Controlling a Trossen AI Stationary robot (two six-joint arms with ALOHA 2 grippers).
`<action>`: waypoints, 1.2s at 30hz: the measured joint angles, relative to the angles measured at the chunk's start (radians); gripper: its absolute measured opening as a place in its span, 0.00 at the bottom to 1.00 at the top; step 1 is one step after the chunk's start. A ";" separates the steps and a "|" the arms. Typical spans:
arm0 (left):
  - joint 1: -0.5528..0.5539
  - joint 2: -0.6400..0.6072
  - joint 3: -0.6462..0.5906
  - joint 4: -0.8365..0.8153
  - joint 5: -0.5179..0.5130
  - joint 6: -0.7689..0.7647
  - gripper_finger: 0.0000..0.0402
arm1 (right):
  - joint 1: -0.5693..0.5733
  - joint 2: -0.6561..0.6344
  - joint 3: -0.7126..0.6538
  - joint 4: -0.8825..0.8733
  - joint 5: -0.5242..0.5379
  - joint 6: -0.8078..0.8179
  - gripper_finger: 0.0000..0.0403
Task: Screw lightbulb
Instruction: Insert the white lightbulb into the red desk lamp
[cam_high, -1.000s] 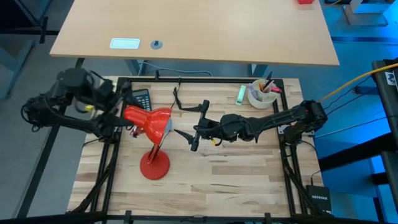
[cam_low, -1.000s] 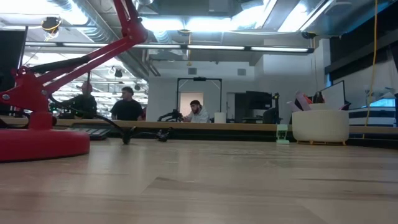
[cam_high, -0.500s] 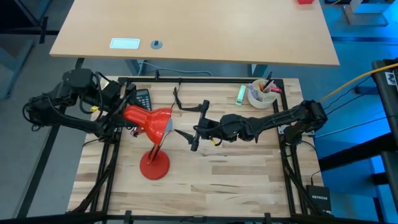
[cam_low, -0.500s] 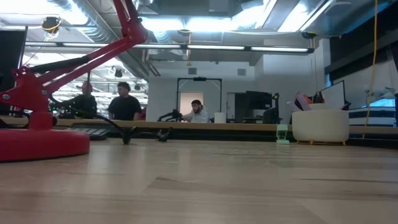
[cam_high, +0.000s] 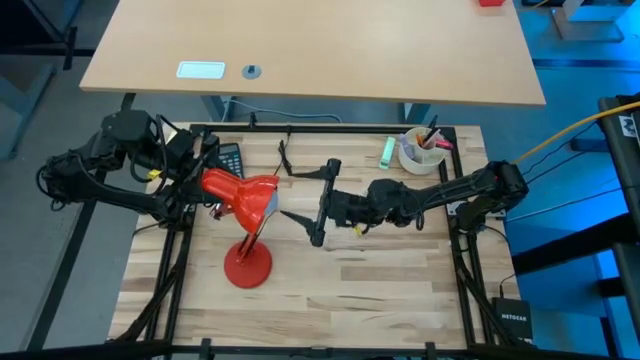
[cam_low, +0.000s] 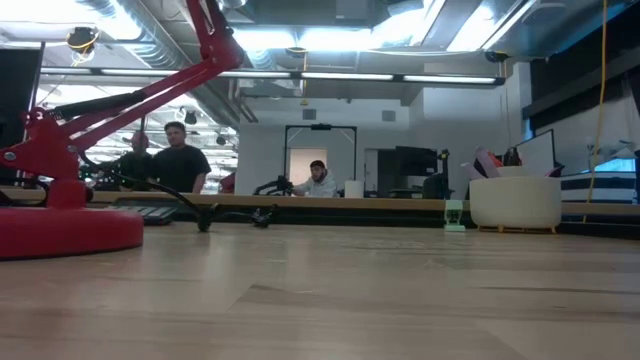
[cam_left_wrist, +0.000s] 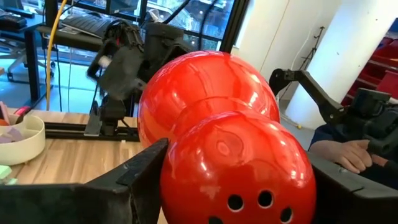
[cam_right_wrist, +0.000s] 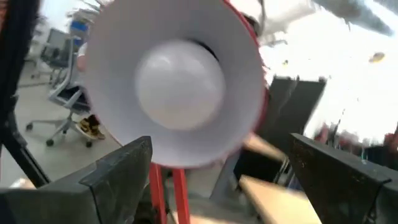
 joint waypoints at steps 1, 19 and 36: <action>0.000 0.000 0.000 0.001 0.000 -0.001 0.64 | 0.004 0.002 0.001 0.013 -0.001 -0.041 0.93; 0.000 0.000 0.000 0.004 -0.008 -0.015 0.65 | 0.035 0.123 0.095 0.123 0.028 -0.801 0.93; 0.000 0.001 0.000 0.005 -0.008 -0.011 0.66 | 0.023 0.170 0.186 0.064 -0.020 -0.953 0.93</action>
